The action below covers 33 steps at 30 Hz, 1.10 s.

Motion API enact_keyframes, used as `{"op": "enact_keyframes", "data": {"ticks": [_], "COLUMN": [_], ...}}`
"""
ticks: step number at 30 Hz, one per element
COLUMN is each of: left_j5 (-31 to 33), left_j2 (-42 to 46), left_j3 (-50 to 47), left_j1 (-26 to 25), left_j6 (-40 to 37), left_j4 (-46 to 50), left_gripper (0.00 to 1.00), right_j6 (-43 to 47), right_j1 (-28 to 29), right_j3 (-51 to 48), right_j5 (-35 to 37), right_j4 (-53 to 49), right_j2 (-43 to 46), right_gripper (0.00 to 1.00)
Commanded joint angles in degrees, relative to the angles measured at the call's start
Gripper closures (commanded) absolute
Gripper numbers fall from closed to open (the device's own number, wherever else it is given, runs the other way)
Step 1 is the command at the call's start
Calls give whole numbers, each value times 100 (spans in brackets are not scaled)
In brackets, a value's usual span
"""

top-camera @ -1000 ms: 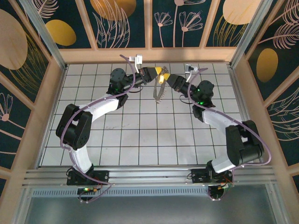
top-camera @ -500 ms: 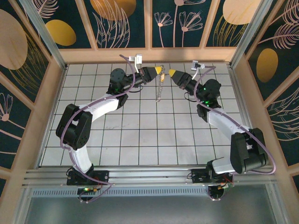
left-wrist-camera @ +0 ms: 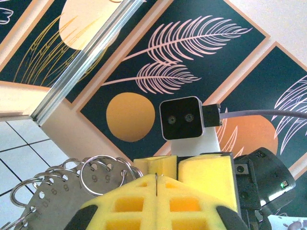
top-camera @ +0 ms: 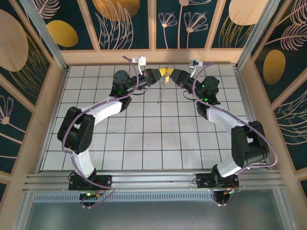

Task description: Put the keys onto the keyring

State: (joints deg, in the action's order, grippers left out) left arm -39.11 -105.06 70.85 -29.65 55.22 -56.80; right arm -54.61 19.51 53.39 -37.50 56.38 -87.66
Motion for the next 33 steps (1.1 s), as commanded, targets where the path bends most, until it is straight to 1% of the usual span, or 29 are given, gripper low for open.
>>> {"op": "enact_keyframes", "data": {"ticks": [1,5,10,13,14,18,19,29,33], "left_j5": [-9,-9,-9,-5,0,0,0,85,212], "left_j2": [94,90,91,91,90,92,91,95,129], "left_j3": [72,76,78,70,69,69,69,61,71], "left_j1": [-14,-15,-15,-10,-12,-13,-15,-14,52], "left_j6": [34,33,31,33,33,39,41,16,-51], "left_j4": [-323,-317,-328,-327,-329,-325,-341,-264,-60], "left_gripper": [100,100,100,100,100,100,100,100,100], "right_j6": [-50,-50,-68,-76,-78,-79,-80,-43,-2], "right_j1": [55,65,86,102,99,98,100,19,-50], "right_j3": [192,174,163,169,171,187,190,272,362], "right_j5": [-12,-12,-21,-30,-30,-39,-39,-99,-265], "right_j4": [292,296,306,325,338,341,340,269,217], "right_j2": [-63,-87,-126,-169,-177,-207,-216,-279,-385], "right_gripper": [79,84,82,83,85,99,100,100,100]}}
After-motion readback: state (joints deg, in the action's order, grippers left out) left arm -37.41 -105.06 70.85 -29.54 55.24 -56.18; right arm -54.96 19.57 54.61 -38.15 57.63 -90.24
